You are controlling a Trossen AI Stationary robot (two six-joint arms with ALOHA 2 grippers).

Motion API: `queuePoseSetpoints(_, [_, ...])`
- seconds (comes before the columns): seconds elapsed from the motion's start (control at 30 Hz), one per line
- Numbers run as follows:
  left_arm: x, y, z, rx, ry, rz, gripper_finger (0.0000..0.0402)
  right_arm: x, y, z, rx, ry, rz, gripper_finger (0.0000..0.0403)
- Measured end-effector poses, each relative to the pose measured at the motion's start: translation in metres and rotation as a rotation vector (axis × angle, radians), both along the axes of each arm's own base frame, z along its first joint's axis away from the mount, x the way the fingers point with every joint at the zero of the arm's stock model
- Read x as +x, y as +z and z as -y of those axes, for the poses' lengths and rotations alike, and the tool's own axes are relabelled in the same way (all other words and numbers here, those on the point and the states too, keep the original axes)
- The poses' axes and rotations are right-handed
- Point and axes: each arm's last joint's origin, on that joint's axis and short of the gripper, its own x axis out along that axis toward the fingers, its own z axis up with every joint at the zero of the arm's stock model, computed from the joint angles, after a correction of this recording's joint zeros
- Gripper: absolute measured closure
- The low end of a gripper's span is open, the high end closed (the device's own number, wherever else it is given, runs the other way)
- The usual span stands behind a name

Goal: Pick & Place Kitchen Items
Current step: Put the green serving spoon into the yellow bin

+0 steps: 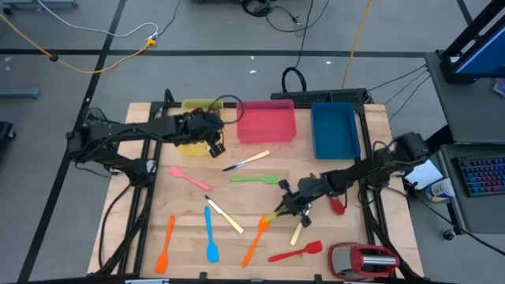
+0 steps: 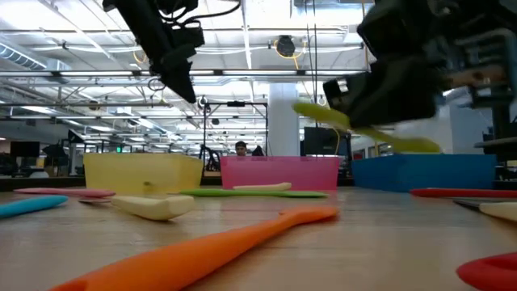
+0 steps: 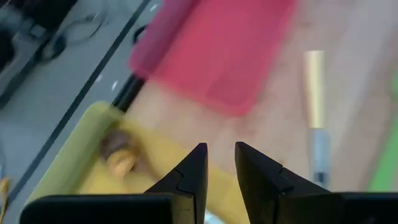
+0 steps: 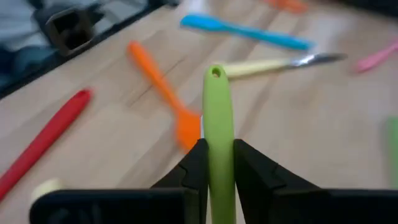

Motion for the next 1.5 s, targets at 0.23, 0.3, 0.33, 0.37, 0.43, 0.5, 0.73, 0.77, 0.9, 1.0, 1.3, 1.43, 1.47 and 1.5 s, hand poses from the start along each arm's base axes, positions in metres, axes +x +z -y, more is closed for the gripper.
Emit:
queuePoseSetpoints(0.23, [0.014,-0.015,0.031,0.072,-0.218,0.073,0.0314,-0.003,0.043,0.015,-0.022,-0.023,0.232,0.0355])
queuePoseSetpoints(0.3, [0.013,-0.025,0.039,0.088,-0.258,0.084,0.0314,-0.007,0.054,0.018,-0.029,-0.027,0.283,0.0354])
queuePoseSetpoints(0.33, [0.011,-0.03,0.042,0.094,-0.271,0.103,0.0314,-0.008,0.059,0.019,-0.032,-0.028,0.305,0.0354])
queuePoseSetpoints(0.37, [0.008,-0.034,0.045,0.105,-0.286,0.133,0.0314,-0.01,0.063,0.02,-0.036,-0.028,0.324,0.0354])
queuePoseSetpoints(0.43, [0.005,-0.043,0.049,0.124,-0.323,0.247,0.0314,-0.014,0.071,0.021,-0.047,-0.026,0.365,0.0354])
queuePoseSetpoints(0.5, [-0.002,-0.059,0.053,0.123,-0.38,0.365,0.0314,-0.015,0.078,0.022,-0.071,-0.022,0.419,0.0354])
queuePoseSetpoints(0.73, [-0.019,-0.087,0.061,0.145,-0.509,0.723,0.0314,-0.005,0.082,0.037,-0.074,-0.091,0.619,0.0354])
queuePoseSetpoints(0.77, [-0.019,-0.088,0.062,0.138,-0.505,0.737,0.0314,-0.002,0.08,0.041,-0.058,-0.109,0.638,0.0354])
queuePoseSetpoints(0.9, [-0.009,-0.083,0.067,0.126,-0.531,0.789,0.0314,0.011,0.073,0.051,0.018,-0.166,0.725,0.0354])
queuePoseSetpoints(1.0, [0.002,-0.082,0.071,0.11,-0.573,0.784,0.0314,0.024,0.065,0.058,0.084,-0.198,0.733,0.0354])
queuePoseSetpoints(1.3, [0.038,-0.078,0.074,0.032,-0.541,0.813,0.0314,0.055,0.062,0.066,0.106,-0.227,0.751,0.0353])
queuePoseSetpoints(1.43, [0.051,-0.082,0.079,0.064,-0.579,0.785,0.0314,0.058,0.067,0.067,0.105,-0.237,0.77,0.0353])
queuePoseSetpoints(1.47, [0.054,-0.081,0.08,0.077,-0.581,0.79,0.0314,0.058,0.067,0.067,0.096,-0.239,0.774,0.0353])
queuePoseSetpoints(1.5, [0.056,-0.08,0.081,0.088,-0.585,0.795,0.0314,0.058,0.067,0.067,0.088,-0.249,0.777,0.0353])
